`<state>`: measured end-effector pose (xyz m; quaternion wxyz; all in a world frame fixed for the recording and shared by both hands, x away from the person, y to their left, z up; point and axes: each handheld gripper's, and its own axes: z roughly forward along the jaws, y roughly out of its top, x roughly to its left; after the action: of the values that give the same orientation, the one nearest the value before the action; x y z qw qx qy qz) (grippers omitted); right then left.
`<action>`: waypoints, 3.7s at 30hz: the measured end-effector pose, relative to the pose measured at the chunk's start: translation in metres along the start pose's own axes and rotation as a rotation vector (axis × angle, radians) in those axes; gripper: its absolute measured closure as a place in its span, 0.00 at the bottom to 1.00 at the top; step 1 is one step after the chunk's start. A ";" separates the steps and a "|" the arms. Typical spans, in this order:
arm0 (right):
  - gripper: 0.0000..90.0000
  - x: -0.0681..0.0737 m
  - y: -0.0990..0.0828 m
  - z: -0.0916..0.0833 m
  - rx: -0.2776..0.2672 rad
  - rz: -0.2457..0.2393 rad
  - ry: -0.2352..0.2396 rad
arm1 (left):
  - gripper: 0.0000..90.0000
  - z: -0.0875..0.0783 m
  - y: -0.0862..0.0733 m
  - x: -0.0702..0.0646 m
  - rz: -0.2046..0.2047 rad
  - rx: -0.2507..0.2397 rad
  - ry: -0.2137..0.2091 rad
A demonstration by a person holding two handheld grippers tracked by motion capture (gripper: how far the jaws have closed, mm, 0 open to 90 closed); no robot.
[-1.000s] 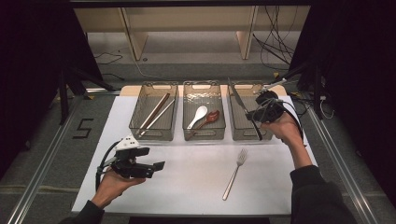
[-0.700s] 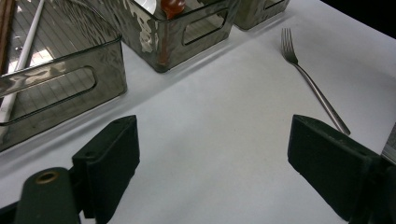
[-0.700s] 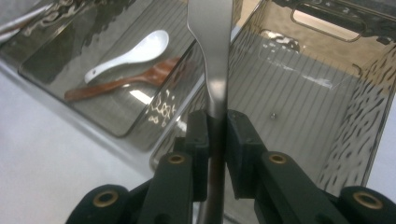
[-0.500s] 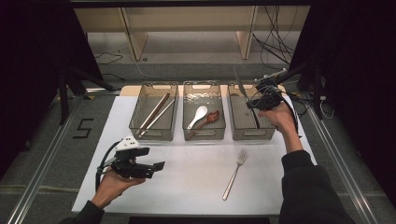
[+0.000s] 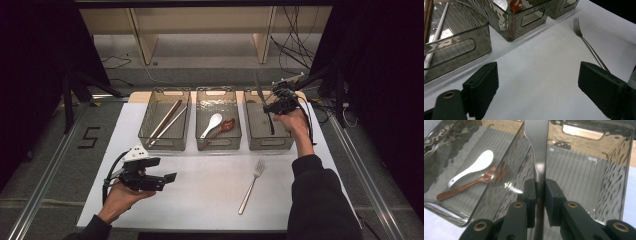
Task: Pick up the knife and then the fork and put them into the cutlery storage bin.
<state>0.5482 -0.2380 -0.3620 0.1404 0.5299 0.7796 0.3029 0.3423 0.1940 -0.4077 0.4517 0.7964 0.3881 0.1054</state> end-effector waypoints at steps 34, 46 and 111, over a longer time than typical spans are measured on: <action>0.80 -0.004 -0.022 0.034 0.132 0.073 -0.036 | 0.18 -0.002 0.000 0.000 0.003 -0.010 -0.001; 0.48 0.015 -0.026 0.007 0.093 -0.047 0.031 | 0.18 -0.001 0.000 0.000 0.002 -0.009 0.000; 1.00 0.140 -0.182 0.002 0.334 -0.563 0.361 | 0.18 0.000 0.000 -0.002 0.010 0.001 0.004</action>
<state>0.3584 -0.1557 -0.4626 -0.0101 0.2486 0.9456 0.2095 0.3409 0.1931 -0.4072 0.4500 0.7983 0.3851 0.1093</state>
